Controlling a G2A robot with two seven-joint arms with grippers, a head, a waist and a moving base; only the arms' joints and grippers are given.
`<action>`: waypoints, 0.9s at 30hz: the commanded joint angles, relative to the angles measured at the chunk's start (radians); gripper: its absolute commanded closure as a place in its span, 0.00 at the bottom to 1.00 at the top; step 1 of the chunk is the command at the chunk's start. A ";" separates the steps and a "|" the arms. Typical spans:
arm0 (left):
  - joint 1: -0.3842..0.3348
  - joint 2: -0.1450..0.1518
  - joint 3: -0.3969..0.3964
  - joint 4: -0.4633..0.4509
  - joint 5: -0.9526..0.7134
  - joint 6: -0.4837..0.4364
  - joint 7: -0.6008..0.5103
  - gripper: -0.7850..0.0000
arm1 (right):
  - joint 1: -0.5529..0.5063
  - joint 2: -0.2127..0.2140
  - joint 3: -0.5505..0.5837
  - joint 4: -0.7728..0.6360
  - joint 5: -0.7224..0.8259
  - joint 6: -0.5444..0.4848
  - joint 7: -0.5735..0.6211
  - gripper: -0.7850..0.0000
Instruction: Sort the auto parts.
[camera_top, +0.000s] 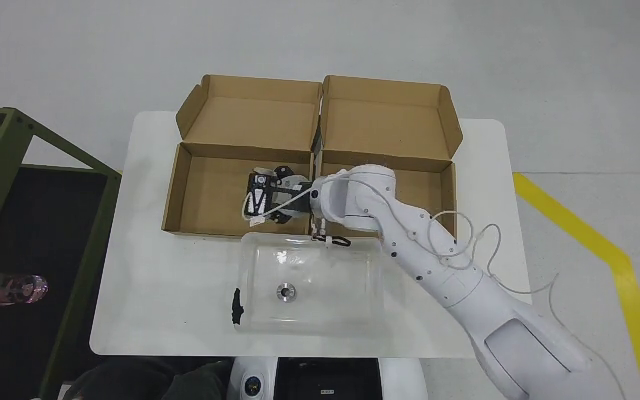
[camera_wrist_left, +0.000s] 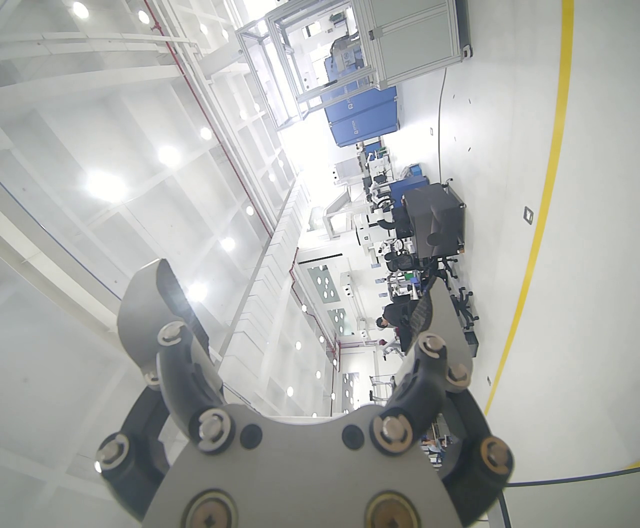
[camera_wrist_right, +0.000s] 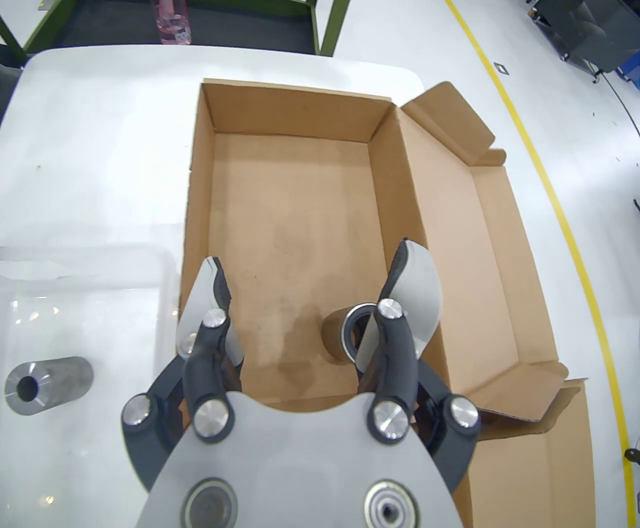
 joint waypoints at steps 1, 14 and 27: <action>0.000 0.000 0.000 0.000 0.000 0.000 0.000 0.00 | -0.033 0.010 0.015 -0.051 -0.001 -0.015 0.011 0.28; 0.000 0.000 0.000 0.000 0.000 0.000 0.000 0.00 | -0.261 0.074 0.101 -0.354 -0.034 -0.116 0.083 0.33; 0.000 0.000 0.000 0.000 0.000 0.000 0.000 0.00 | -0.413 0.113 0.114 -0.466 -0.108 -0.178 0.082 0.39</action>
